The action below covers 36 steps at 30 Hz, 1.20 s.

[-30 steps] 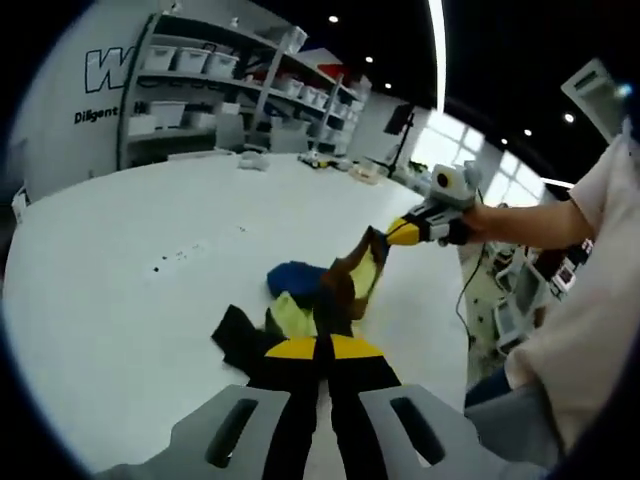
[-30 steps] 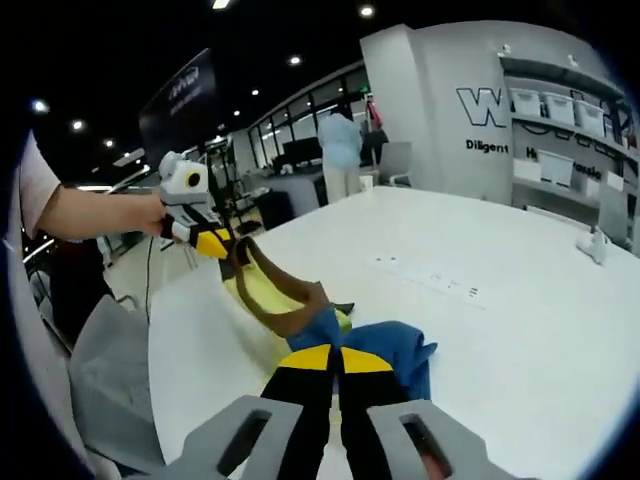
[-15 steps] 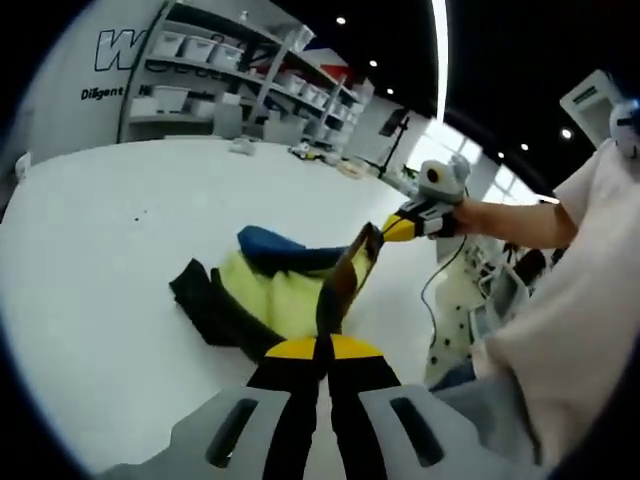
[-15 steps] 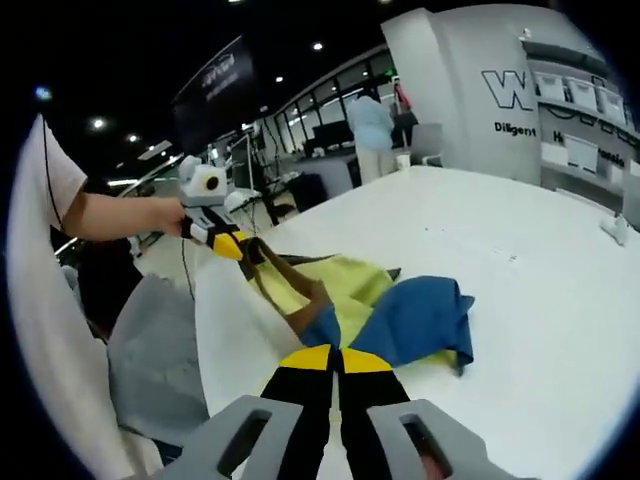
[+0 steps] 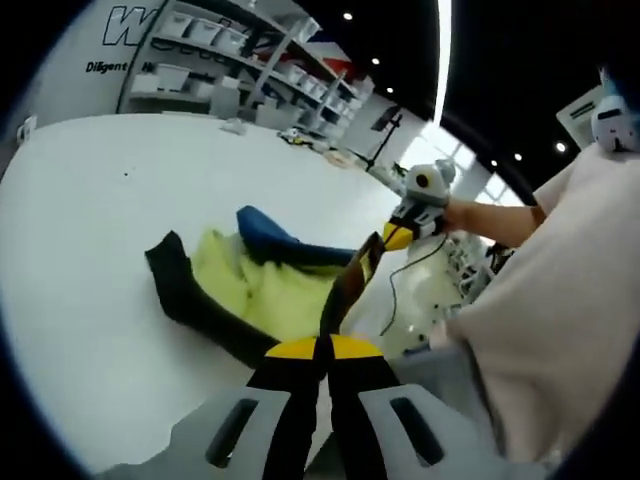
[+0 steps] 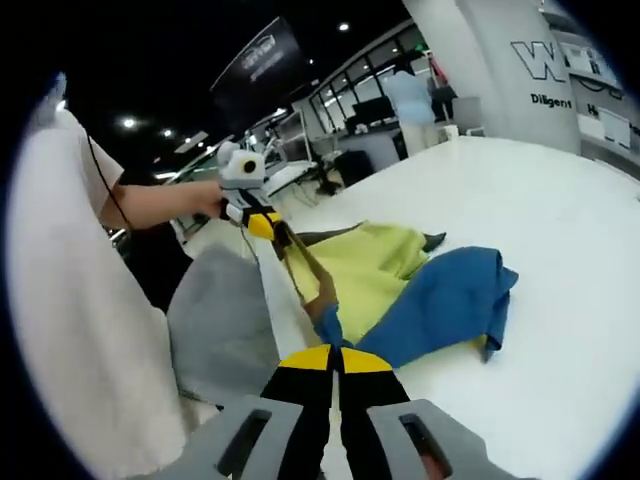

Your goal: Fold the garment on the visible template until the final outline fits inside the template.

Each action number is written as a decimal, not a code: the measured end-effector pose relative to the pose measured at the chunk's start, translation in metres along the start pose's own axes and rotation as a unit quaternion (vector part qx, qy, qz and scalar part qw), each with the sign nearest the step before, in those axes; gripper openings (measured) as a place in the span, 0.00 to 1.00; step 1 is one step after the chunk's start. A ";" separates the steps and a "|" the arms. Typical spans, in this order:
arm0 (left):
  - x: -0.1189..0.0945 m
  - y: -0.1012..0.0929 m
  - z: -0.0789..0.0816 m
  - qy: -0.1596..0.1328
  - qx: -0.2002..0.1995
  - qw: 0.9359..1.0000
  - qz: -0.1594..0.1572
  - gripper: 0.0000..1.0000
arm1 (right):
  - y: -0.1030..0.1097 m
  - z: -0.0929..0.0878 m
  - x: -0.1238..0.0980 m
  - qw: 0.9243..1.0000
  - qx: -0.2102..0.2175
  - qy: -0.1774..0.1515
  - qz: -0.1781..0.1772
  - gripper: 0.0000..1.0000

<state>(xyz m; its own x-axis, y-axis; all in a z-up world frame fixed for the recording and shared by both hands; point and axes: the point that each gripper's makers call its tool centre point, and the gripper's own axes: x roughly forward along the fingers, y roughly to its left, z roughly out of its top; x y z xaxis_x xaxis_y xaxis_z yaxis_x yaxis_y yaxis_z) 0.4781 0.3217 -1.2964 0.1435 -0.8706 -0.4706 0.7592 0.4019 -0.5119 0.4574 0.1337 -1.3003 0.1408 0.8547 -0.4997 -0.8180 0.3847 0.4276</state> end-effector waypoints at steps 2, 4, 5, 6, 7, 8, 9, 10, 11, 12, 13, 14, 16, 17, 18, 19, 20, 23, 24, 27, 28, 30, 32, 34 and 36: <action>-0.004 -0.011 -0.005 0.014 0.004 1.000 -0.017 0.02 | 0.016 0.000 -0.002 0.999 0.002 0.004 0.035 0.00; -0.007 -0.019 -0.003 0.022 0.012 0.999 -0.032 0.02 | 0.030 0.002 -0.006 0.998 -0.006 0.009 0.067 0.00; -0.008 -0.019 -0.001 0.022 0.017 0.999 -0.033 0.02 | 0.034 0.005 -0.008 0.997 -0.004 0.010 0.081 0.00; -0.010 -0.018 0.005 0.021 0.021 0.999 -0.031 0.02 | 0.037 0.009 -0.009 0.996 -0.006 0.005 0.091 0.00; -0.011 -0.015 0.011 0.018 0.024 0.999 -0.027 0.02 | 0.040 0.013 -0.011 0.994 -0.006 -0.001 0.105 0.00; -0.012 -0.011 0.020 0.012 0.028 0.999 -0.024 0.02 | 0.039 0.020 -0.013 0.993 0.001 -0.008 0.115 0.00; -0.013 -0.006 0.026 0.007 0.031 0.999 -0.020 0.02 | 0.034 0.024 -0.014 0.993 0.002 -0.012 0.114 0.00; -0.013 0.003 0.037 0.001 0.038 0.999 -0.010 0.02 | 0.024 0.030 -0.014 0.994 0.005 -0.014 0.107 0.00; -0.012 0.009 0.044 -0.002 0.041 0.999 -0.004 0.02 | 0.013 0.036 -0.014 0.996 0.003 -0.019 0.092 0.00; -0.012 0.014 0.052 -0.006 0.044 0.999 0.001 0.02 | 0.005 0.040 -0.014 0.996 0.002 -0.022 0.083 0.00; -0.010 0.021 0.064 -0.013 0.051 0.999 0.008 0.02 | -0.001 0.046 -0.015 0.996 0.002 -0.027 0.080 0.00; -0.009 0.027 0.071 -0.016 0.053 0.998 0.012 0.02 | -0.014 0.056 -0.015 0.997 0.009 -0.039 0.069 0.00; -0.006 0.038 0.085 -0.020 0.061 0.998 0.019 0.02 | -0.028 0.066 -0.015 0.997 0.005 -0.045 0.061 0.00; -0.003 0.048 0.096 -0.022 0.066 0.997 0.025 0.02 | -0.041 0.074 -0.015 0.997 0.005 -0.053 0.050 0.00; -0.001 0.054 0.103 -0.025 0.069 0.997 0.028 0.02 | -0.051 0.079 -0.015 0.998 0.009 -0.055 0.042 0.00; 0.003 0.055 0.111 -0.028 0.072 0.997 0.030 0.02 | -0.062 0.086 -0.015 0.998 0.008 -0.060 0.037 0.00; 0.008 0.062 0.121 -0.029 0.074 0.996 0.035 0.02 | -0.068 0.092 -0.014 0.997 0.009 -0.065 0.033 0.00; 0.017 0.083 0.143 -0.029 0.081 0.995 0.051 0.02 | -0.097 0.104 -0.012 0.998 0.011 -0.064 0.016 0.00; 0.022 0.090 0.151 -0.030 0.086 0.994 0.053 0.02 | -0.108 0.110 -0.011 0.998 0.010 -0.067 0.009 0.00; 0.032 0.106 0.169 -0.035 0.090 0.994 0.055 0.02 | -0.134 0.121 -0.009 0.997 0.018 -0.072 -0.004 0.00; 0.036 0.111 0.173 -0.035 0.092 0.994 0.056 0.02 | -0.146 0.123 -0.007 0.998 0.021 -0.067 -0.010 0.00; 0.045 0.125 0.181 -0.033 0.092 0.993 0.063 0.02 | -0.165 0.129 -0.005 0.997 0.022 -0.069 -0.020 0.00; 0.053 0.147 0.189 -0.033 0.091 0.993 0.066 0.02 | -0.181 0.133 -0.002 0.996 0.034 -0.072 -0.034 0.00; 0.064 0.157 0.194 -0.033 0.091 0.992 0.076 0.02 | -0.202 0.138 0.003 0.995 0.036 -0.077 -0.049 0.00; 0.073 0.175 0.197 -0.033 0.083 0.992 0.089 0.02 | -0.219 0.139 0.009 0.994 0.039 -0.076 -0.062 0.00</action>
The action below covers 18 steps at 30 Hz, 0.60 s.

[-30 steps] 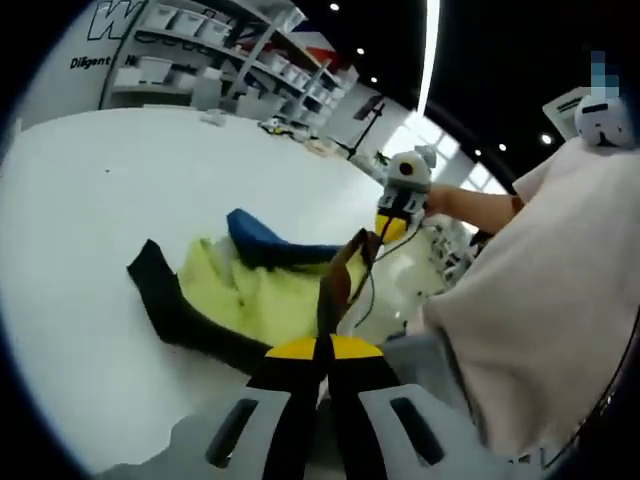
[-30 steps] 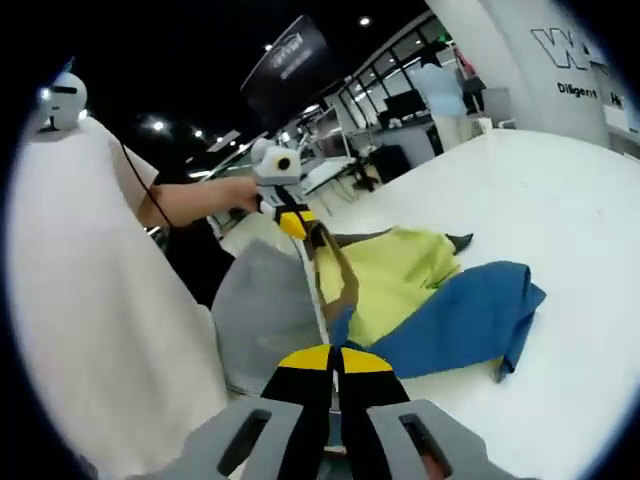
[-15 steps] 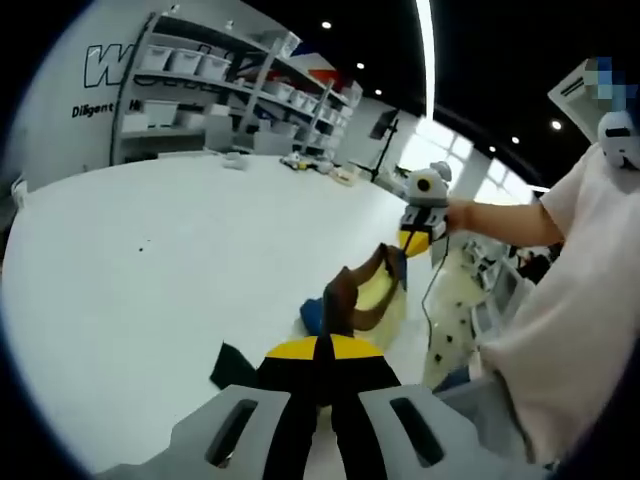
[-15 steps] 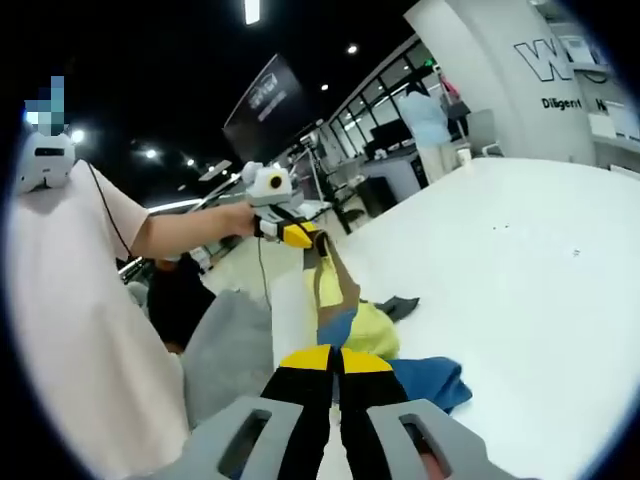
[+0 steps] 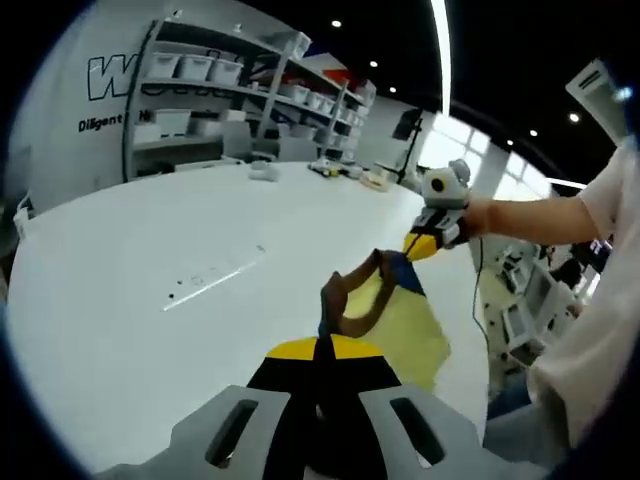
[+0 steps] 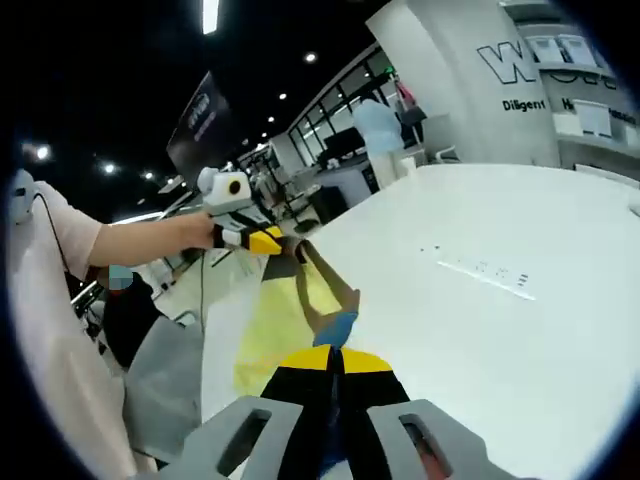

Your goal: Fold the garment on the visible template until the final outline fits inside the template.

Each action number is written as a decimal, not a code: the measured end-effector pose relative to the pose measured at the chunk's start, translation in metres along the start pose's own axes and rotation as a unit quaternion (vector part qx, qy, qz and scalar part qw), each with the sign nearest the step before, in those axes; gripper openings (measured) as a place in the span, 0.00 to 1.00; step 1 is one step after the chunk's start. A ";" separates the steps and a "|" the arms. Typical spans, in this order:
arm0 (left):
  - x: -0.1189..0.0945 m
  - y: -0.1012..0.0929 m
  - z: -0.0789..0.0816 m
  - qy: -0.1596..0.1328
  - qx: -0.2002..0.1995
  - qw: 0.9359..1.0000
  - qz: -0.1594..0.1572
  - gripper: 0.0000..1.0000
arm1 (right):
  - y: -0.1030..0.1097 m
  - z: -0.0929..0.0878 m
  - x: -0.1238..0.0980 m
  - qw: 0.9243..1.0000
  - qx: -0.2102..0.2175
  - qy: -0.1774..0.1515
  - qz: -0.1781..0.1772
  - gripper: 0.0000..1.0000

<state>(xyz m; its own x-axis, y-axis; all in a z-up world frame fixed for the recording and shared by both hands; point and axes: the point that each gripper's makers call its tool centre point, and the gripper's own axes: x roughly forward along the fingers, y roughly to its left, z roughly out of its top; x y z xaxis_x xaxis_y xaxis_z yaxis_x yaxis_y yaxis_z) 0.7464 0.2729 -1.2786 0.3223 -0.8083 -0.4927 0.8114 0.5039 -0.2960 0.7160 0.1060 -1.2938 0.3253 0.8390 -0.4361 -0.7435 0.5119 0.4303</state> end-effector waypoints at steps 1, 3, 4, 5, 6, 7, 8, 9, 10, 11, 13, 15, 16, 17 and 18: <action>0.005 0.005 0.000 0.001 -0.002 1.000 0.005 0.02 | -0.013 0.001 0.005 1.000 0.003 -0.001 -0.017 0.00; 0.017 0.026 -0.004 0.004 -0.007 1.000 0.019 0.02 | -0.031 -0.001 0.011 0.999 0.007 0.004 -0.046 0.00; 0.023 0.036 -0.007 0.008 -0.010 0.999 0.031 0.02 | -0.042 -0.003 0.016 0.998 0.015 0.008 -0.063 0.00; 0.027 0.044 -0.010 0.011 -0.014 0.999 0.042 0.02 | -0.051 -0.004 0.020 0.997 0.017 0.011 -0.077 0.00; 0.033 0.054 -0.014 0.013 -0.020 0.998 0.056 0.02 | -0.063 -0.005 0.024 0.995 0.008 0.013 -0.096 0.00; 0.036 0.059 -0.017 0.014 -0.027 0.997 0.065 0.02 | -0.070 -0.005 0.027 0.994 0.010 0.011 -0.107 0.00; 0.039 0.065 -0.018 0.013 -0.030 0.997 0.075 0.02 | -0.075 -0.004 0.031 0.993 0.015 0.008 -0.115 0.00; 0.042 0.068 -0.019 0.010 -0.031 0.996 0.079 0.02 | -0.083 -0.003 0.035 0.992 0.007 0.004 -0.129 0.00; 0.048 0.072 -0.022 0.012 -0.037 0.996 0.083 0.02 | -0.089 -0.003 0.038 0.990 0.001 0.006 -0.141 0.00; 0.051 0.075 -0.024 0.014 -0.037 0.995 0.086 0.02 | -0.094 -0.004 0.041 0.989 -0.004 0.010 -0.149 0.00; 0.058 0.082 -0.031 0.025 -0.037 0.994 0.100 0.02 | -0.104 -0.007 0.049 0.985 -0.012 0.017 -0.170 0.00; 0.062 0.089 -0.035 0.029 -0.040 0.992 0.114 0.02 | -0.114 -0.010 0.055 0.982 -0.010 0.024 -0.188 0.00; 0.063 0.094 -0.037 0.028 -0.042 0.991 0.126 0.02 | -0.117 -0.011 0.058 0.981 -0.011 0.024 -0.194 0.00; 0.063 0.098 -0.039 0.029 -0.045 0.989 0.136 0.02 | -0.120 -0.012 0.062 0.979 -0.012 0.025 -0.200 0.00; 0.064 0.101 -0.040 0.029 -0.049 0.988 0.140 0.02 | -0.123 -0.014 0.066 0.979 -0.009 0.027 -0.202 0.00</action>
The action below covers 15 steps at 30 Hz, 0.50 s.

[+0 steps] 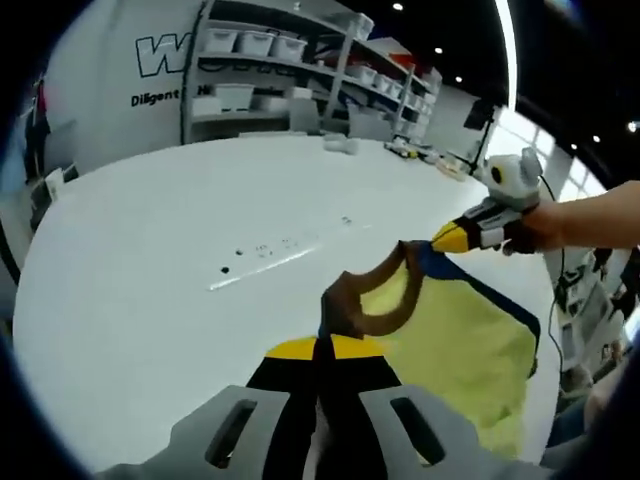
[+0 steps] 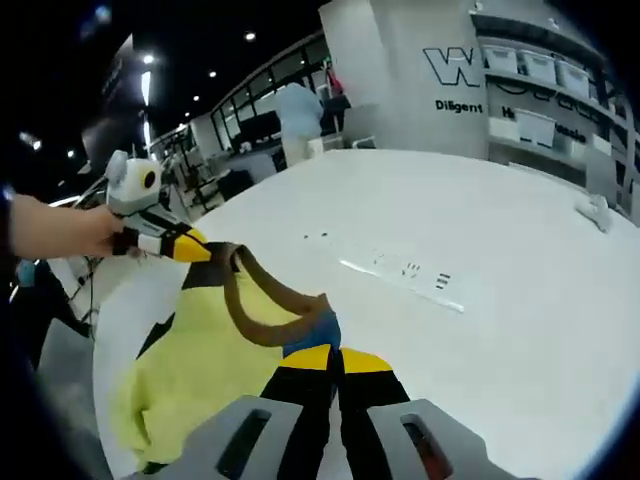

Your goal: Fold the garment on the visible template until the final outline fits inside the template.

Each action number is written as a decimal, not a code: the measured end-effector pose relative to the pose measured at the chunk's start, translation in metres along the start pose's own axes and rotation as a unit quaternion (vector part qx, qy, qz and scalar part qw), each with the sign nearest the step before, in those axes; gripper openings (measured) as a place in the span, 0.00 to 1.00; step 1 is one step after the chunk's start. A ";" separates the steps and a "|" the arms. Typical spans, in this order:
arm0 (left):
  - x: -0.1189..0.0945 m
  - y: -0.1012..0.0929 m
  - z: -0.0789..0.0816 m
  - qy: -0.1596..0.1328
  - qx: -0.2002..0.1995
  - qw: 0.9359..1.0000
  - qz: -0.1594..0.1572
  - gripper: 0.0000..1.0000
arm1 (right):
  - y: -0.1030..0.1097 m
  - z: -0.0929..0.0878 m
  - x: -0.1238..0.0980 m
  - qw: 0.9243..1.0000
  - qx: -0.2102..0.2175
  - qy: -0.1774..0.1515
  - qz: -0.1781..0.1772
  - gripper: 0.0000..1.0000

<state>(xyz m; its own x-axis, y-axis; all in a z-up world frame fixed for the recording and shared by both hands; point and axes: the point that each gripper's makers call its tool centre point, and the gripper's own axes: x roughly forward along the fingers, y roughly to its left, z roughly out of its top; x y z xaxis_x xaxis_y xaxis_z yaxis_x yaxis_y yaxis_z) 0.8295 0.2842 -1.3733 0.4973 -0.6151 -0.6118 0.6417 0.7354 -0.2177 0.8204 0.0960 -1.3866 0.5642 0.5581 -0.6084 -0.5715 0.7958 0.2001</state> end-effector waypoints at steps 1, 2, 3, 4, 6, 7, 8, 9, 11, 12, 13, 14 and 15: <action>0.001 -0.001 -0.001 0.001 -0.001 1.000 0.002 0.02 | 0.000 -0.002 0.003 1.000 0.002 0.003 -0.001 0.00; 0.003 0.001 -0.005 0.007 0.000 1.000 0.007 0.02 | -0.001 -0.006 0.008 1.000 0.000 0.011 -0.011 0.00; 0.003 0.002 -0.007 0.012 0.005 1.000 0.013 0.02 | -0.003 -0.007 0.009 1.000 -0.010 0.014 -0.020 0.00; 0.003 0.004 -0.008 0.011 0.011 1.000 0.021 0.01 | -0.004 -0.009 0.013 1.000 -0.009 0.016 -0.026 0.00; 0.003 0.004 -0.008 0.004 0.004 1.000 0.020 0.01 | -0.003 -0.010 0.015 0.999 -0.009 0.016 -0.031 0.00; 0.002 0.004 -0.007 -0.002 0.006 1.000 0.020 0.02 | -0.003 -0.010 0.015 0.999 -0.013 0.015 -0.036 0.00; 0.000 0.004 -0.008 -0.004 0.008 1.000 0.023 0.04 | -0.003 -0.009 0.014 0.999 -0.022 0.013 -0.039 0.00; -0.002 0.004 -0.009 -0.004 0.008 1.000 0.024 0.07 | -0.002 -0.010 0.013 0.999 -0.023 0.015 -0.039 0.00; -0.008 0.004 -0.012 -0.006 0.008 1.000 0.026 0.11 | -0.005 -0.012 0.010 0.998 -0.025 0.018 -0.047 0.10; -0.011 0.004 -0.014 -0.005 0.009 1.000 0.026 0.11 | -0.005 -0.012 0.008 0.998 -0.024 0.015 -0.047 0.15; -0.017 0.002 -0.017 -0.005 0.010 1.000 0.026 0.11 | -0.004 -0.013 0.004 0.999 -0.019 0.013 -0.044 0.16; -0.021 0.001 -0.020 -0.004 0.011 1.000 0.024 0.12 | -0.001 -0.015 0.001 0.999 -0.019 0.014 -0.039 0.14; -0.025 0.000 -0.024 -0.003 0.011 1.000 0.023 0.13 | 0.004 -0.018 -0.005 0.999 -0.021 0.011 -0.032 0.10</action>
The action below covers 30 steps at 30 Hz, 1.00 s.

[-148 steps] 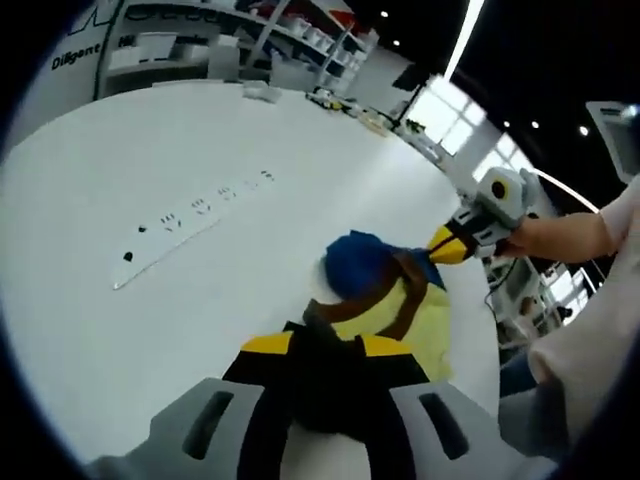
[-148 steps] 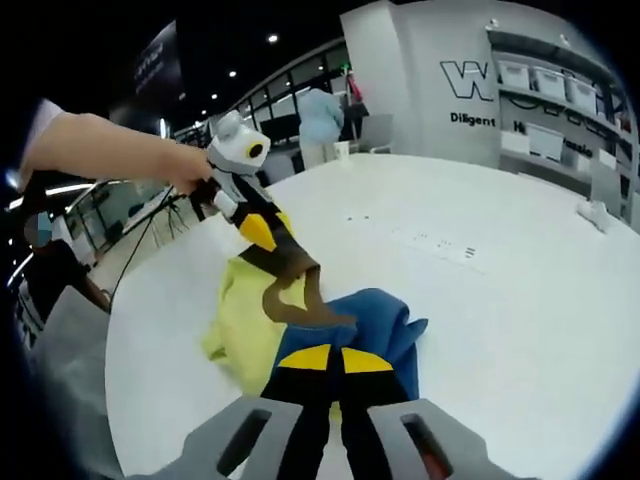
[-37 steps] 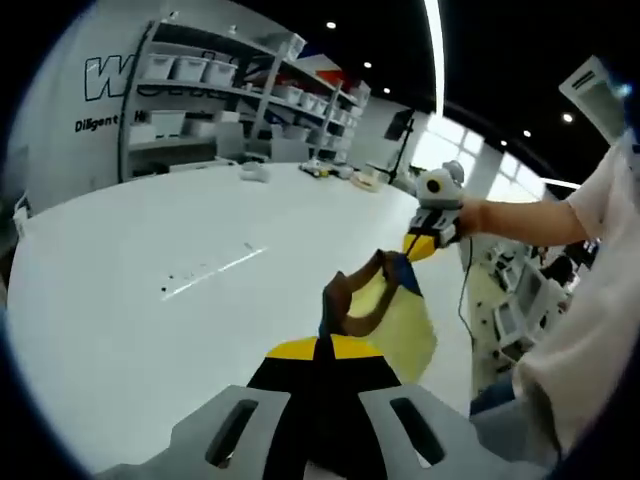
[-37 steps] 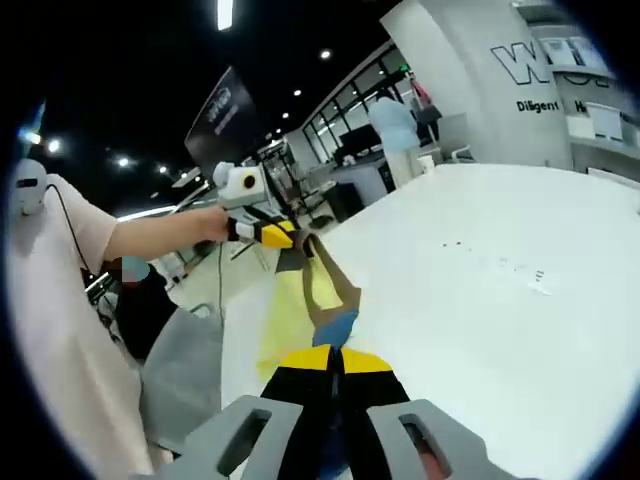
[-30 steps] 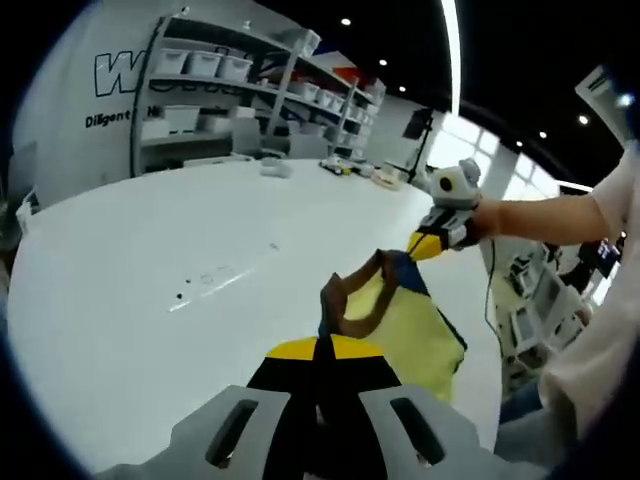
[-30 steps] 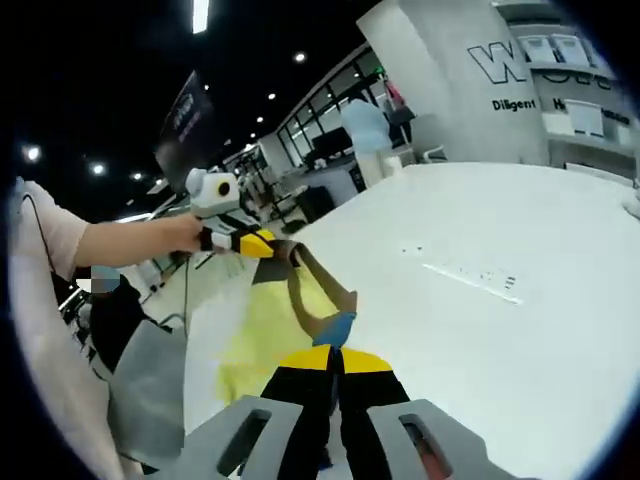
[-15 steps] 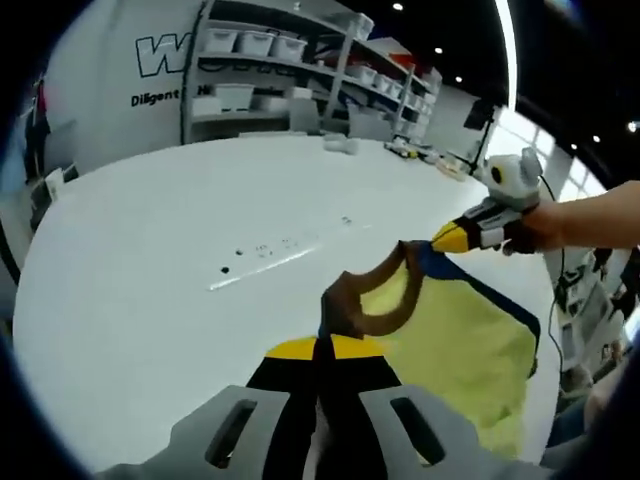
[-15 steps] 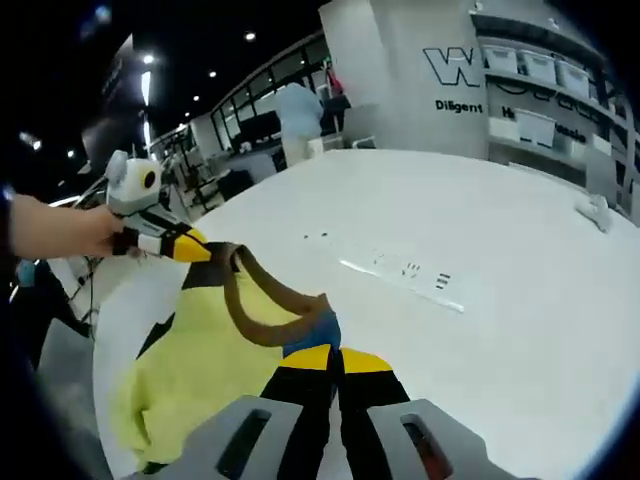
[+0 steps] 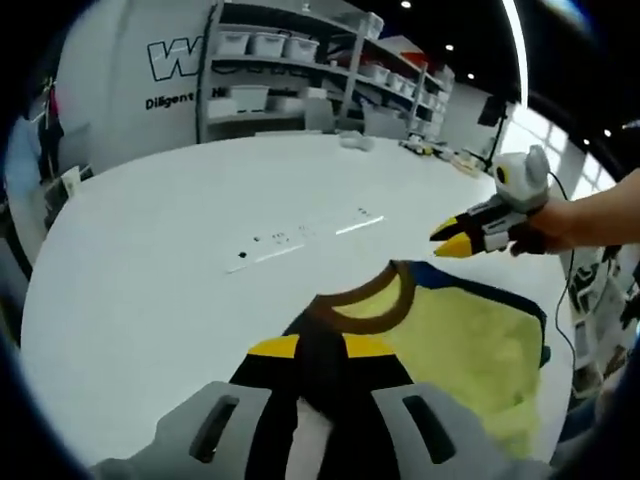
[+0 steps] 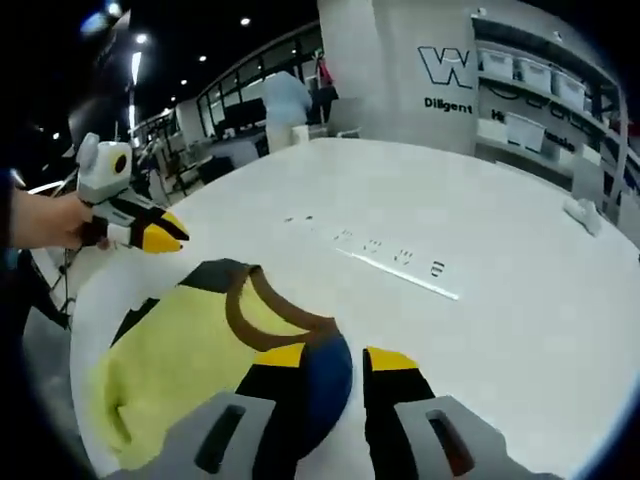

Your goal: Fold the garment on the visible template until the final outline fits inside the template.

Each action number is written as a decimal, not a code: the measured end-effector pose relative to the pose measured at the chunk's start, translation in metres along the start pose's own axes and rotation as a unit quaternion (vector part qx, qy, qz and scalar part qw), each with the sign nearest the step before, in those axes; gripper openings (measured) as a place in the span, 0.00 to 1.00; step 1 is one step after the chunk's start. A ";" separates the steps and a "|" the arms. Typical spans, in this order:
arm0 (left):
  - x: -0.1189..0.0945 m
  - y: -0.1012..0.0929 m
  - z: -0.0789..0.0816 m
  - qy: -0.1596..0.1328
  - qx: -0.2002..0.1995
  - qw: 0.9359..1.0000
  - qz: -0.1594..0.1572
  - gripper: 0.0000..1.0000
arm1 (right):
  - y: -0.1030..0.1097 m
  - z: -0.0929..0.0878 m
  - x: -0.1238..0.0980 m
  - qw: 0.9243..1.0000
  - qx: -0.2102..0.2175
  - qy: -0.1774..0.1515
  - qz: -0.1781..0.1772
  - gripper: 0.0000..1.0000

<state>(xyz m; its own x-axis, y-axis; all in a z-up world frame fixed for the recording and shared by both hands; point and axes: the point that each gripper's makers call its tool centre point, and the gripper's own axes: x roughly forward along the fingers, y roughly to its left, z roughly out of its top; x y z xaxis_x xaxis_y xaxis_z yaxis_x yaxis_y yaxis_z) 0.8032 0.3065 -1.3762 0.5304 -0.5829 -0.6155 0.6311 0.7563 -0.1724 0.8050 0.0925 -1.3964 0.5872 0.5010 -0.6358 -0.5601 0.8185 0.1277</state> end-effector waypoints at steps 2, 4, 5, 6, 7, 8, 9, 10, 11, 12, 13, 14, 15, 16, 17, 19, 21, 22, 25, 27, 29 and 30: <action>-0.010 0.000 -0.009 0.002 0.000 1.000 -0.001 0.14 | 0.006 -0.006 -0.007 1.000 -0.005 -0.002 0.008 0.10; -0.022 0.000 -0.020 0.007 0.005 1.000 0.001 0.14 | 0.012 -0.016 -0.016 1.000 -0.005 -0.005 0.013 0.11; -0.027 0.000 -0.025 0.009 0.005 1.000 -0.001 0.14 | 0.014 -0.019 -0.019 1.000 -0.004 -0.007 0.016 0.11; -0.031 -0.001 -0.030 0.012 0.005 1.000 -0.002 0.14 | 0.017 -0.023 -0.022 1.000 -0.003 -0.008 0.019 0.11; -0.037 -0.001 -0.038 0.015 0.004 1.000 -0.002 0.15 | 0.020 -0.029 -0.027 1.000 -0.002 -0.007 0.019 0.12; -0.041 -0.002 -0.044 0.018 0.005 1.000 -0.001 0.15 | 0.022 -0.032 -0.031 1.000 -0.002 -0.009 0.020 0.12; -0.046 -0.002 -0.052 0.025 0.008 1.000 0.000 0.15 | 0.026 -0.037 -0.035 1.000 0.002 -0.012 0.027 0.13; -0.048 -0.002 -0.057 0.027 0.007 1.000 0.001 0.15 | 0.029 -0.041 -0.038 1.000 0.005 -0.011 0.029 0.13; -0.051 -0.002 -0.062 0.030 0.006 1.000 0.001 0.15 | 0.034 -0.046 -0.043 0.999 0.003 -0.011 0.032 0.13; -0.054 -0.003 -0.070 0.035 0.005 0.999 0.001 0.16 | 0.039 -0.048 -0.047 0.999 0.000 -0.014 0.039 0.15; -0.056 -0.003 -0.075 0.039 0.003 0.999 0.000 0.16 | 0.043 -0.051 -0.050 0.999 -0.001 -0.015 0.045 0.15; -0.058 -0.005 -0.081 0.045 0.002 0.999 -0.001 0.16 | 0.049 -0.056 -0.055 0.999 -0.006 -0.015 0.048 0.16; -0.059 -0.005 -0.085 0.049 0.002 0.999 -0.002 0.16 | 0.052 -0.059 -0.059 0.998 -0.012 -0.016 0.051 0.17; -0.059 -0.004 -0.087 0.053 0.002 0.999 -0.001 0.16 | 0.057 -0.063 -0.064 0.998 -0.017 -0.019 0.056 0.18; -0.060 -0.004 -0.089 0.054 0.001 0.999 -0.001 0.16 | 0.060 -0.066 -0.067 0.998 -0.018 -0.019 0.061 0.19; -0.059 -0.007 -0.089 0.052 -0.006 0.999 -0.006 0.16 | 0.068 -0.075 -0.075 0.997 -0.028 -0.016 0.071 0.21; -0.054 -0.008 -0.091 0.054 -0.013 0.998 -0.008 0.19 | 0.076 -0.084 -0.082 0.996 -0.032 -0.013 0.079 0.21; -0.052 -0.009 -0.092 0.057 -0.017 0.998 -0.009 0.21 | 0.079 -0.088 -0.085 0.996 -0.037 -0.010 0.081 0.21; -0.044 -0.012 -0.101 0.072 -0.031 0.997 -0.008 0.23 | 0.092 -0.101 -0.093 0.995 -0.044 -0.007 0.090 0.22; -0.041 -0.015 -0.105 0.077 -0.035 0.996 -0.009 0.21 | 0.098 -0.107 -0.095 0.995 -0.047 -0.001 0.092 0.23; -0.040 -0.021 -0.113 0.091 -0.031 0.995 -0.013 0.19 | 0.105 -0.113 -0.099 0.994 -0.042 0.003 0.098 0.26; -0.039 -0.022 -0.116 0.098 -0.026 0.995 -0.011 0.17 | 0.106 -0.113 -0.101 0.995 -0.037 0.002 0.096 0.26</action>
<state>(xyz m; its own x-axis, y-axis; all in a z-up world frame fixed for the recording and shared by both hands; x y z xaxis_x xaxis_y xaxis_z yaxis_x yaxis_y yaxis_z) 0.7031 0.3475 -1.4376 0.3933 -0.5344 -0.7482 0.6082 0.7615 -0.2241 0.6200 0.0966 -1.4046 0.4638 0.6443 -0.6080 -0.7028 0.6855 0.1903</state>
